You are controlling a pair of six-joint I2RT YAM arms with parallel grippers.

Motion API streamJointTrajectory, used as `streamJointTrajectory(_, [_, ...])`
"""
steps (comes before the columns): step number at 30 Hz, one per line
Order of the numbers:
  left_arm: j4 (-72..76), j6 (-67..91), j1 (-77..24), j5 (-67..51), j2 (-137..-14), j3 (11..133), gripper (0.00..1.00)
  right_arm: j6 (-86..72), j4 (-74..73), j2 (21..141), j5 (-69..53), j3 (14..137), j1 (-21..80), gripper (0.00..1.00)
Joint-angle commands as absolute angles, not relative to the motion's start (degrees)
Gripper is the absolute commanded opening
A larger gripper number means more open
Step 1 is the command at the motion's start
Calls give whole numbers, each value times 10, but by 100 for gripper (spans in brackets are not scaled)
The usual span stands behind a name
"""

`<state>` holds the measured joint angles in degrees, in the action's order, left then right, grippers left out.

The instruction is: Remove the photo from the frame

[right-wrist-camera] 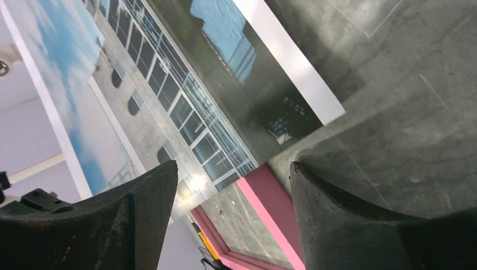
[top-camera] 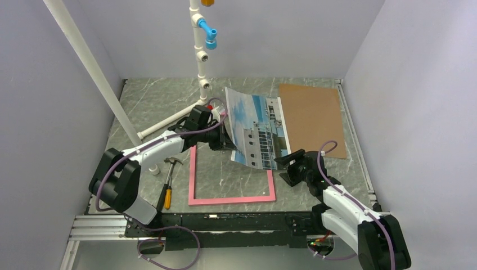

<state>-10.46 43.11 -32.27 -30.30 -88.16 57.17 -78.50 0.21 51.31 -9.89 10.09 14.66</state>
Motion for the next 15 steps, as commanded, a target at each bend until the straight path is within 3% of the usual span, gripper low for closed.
streamJointTrajectory(1, [-78,439,-323,-304,-846,555,0,-821,43,501,-79,85,145,75])
streamJointTrajectory(10, [-67,456,-323,-301,-812,514,0,-851,211,536,-95,21,145,75])
streamJointTrajectory(15, [-66,460,-323,-292,-785,482,0,-847,289,534,-89,1,145,67])
